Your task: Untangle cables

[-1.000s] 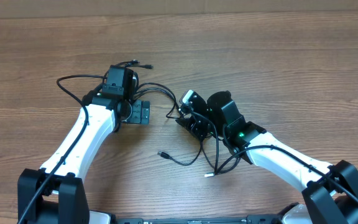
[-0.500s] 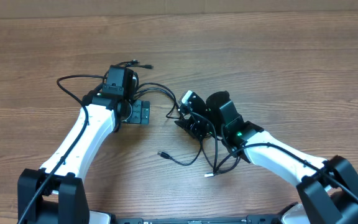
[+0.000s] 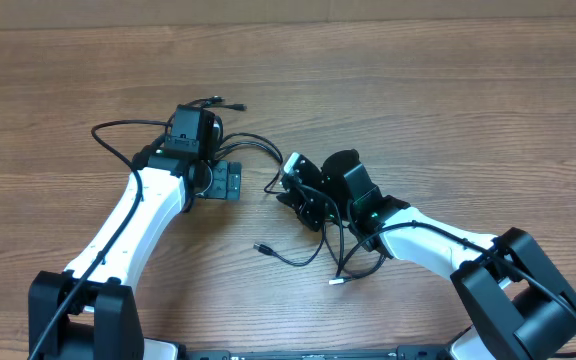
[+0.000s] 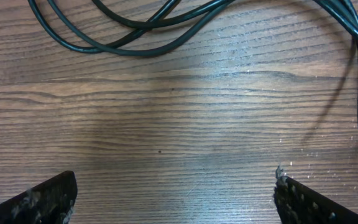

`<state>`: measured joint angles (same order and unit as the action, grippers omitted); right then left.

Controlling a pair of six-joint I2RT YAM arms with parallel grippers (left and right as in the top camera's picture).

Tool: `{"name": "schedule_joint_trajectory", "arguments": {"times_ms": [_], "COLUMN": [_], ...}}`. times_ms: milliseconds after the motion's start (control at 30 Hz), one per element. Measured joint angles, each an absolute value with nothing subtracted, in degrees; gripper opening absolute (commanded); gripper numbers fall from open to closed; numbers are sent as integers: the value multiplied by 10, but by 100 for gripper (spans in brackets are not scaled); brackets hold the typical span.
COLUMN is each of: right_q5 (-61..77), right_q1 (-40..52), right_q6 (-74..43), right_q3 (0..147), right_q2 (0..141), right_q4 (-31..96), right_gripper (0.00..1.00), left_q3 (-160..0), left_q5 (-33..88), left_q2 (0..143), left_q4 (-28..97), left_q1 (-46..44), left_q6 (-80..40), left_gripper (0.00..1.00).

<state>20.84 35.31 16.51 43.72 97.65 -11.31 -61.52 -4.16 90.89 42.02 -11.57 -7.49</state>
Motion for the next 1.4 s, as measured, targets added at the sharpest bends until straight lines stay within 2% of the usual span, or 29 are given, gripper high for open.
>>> {"name": "schedule_joint_trajectory", "arguments": {"times_ms": [267,533,700,900,1133,1400], "right_q5": [198,89,7,-59,-118,-243], "right_q1": [354,354,354,353,354,354], "right_q6": [139,123,122,119,103,119], "right_q3": [438,516,618,698,713,713], "right_q2": [976,881,785,683,610,547], "right_q4": [-69,166,236,237,231,129], "right_gripper": [4,4,4,4,4,4], "left_q3": [-615,-615,-615,-615,-615,-615], "left_q5": [-42,-42,-42,-42,-42,-42], "left_q2": [909,909,909,909,909,909], "left_q4": [420,420,420,420,420,420], "left_q1": [-116,-116,-116,-116,-116,-116], "left_q6": [-75,-75,-75,-75,-75,-75], "left_gripper": [100,100,99,100,100,100]}}
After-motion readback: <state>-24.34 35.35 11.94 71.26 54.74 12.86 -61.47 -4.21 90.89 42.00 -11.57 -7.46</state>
